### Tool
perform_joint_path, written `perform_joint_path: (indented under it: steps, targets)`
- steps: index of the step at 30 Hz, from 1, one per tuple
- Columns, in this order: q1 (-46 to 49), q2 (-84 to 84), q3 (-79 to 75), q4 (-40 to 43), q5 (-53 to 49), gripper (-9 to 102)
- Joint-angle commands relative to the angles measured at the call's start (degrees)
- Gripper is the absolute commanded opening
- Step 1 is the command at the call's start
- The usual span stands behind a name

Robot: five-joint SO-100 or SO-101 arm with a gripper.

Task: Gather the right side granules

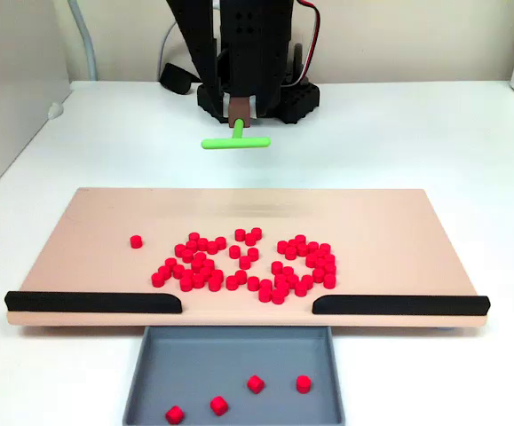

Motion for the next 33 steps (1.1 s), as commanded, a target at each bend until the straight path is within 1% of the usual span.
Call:
perform_joint_path:
  steps: [1, 16, 33]
  targets:
    - [-0.3, 1.6, -1.1, -0.4, 0.4, 0]
    - [-0.3, 2.6, -1.1, -0.5, -0.4, 0]
    - [-1.2, 2.3, -1.1, -0.5, 0.9, 0]
